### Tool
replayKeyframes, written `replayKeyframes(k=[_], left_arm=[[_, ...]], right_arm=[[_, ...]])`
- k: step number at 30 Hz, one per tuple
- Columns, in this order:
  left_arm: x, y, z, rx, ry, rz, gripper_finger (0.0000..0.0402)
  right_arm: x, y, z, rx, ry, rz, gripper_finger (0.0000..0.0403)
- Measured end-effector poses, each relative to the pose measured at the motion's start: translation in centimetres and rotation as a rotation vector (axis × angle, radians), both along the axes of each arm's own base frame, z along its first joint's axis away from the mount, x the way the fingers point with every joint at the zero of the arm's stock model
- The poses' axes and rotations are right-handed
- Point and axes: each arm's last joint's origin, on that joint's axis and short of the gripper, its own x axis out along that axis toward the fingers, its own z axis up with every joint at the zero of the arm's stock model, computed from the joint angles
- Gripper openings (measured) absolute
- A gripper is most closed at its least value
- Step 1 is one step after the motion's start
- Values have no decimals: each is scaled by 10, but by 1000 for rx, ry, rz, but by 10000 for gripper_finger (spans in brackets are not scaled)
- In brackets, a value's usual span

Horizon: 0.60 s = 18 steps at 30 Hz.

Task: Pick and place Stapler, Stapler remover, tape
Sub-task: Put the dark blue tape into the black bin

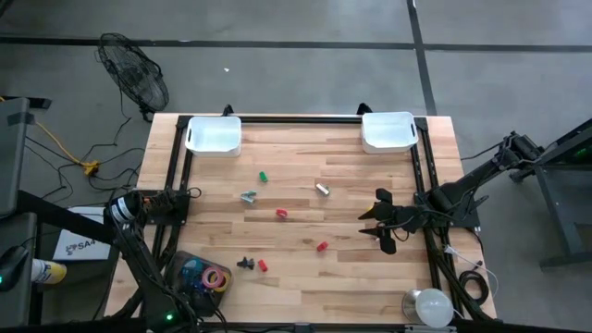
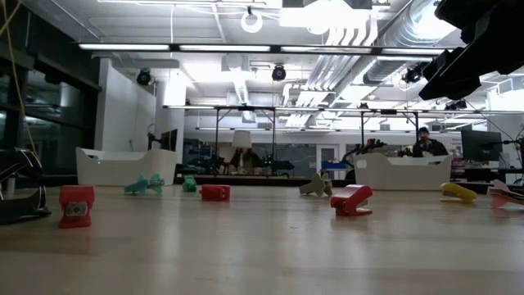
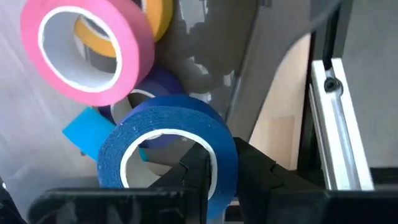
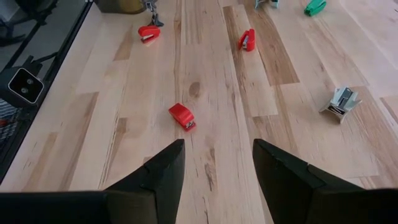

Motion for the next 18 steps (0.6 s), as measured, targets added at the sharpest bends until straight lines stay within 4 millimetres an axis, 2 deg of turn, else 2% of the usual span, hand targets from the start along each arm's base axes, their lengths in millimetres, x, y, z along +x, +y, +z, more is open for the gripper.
replayKeyframes(k=[6, 18], left_arm=[[0, 1, 0, 19, -15, 90, 50], [1, 1, 0, 30, -26, 119, 50]], right_arm=[[0, 0, 0, 0, 0, 0, 181], [0, 0, 0, -23, -2, 15, 181]])
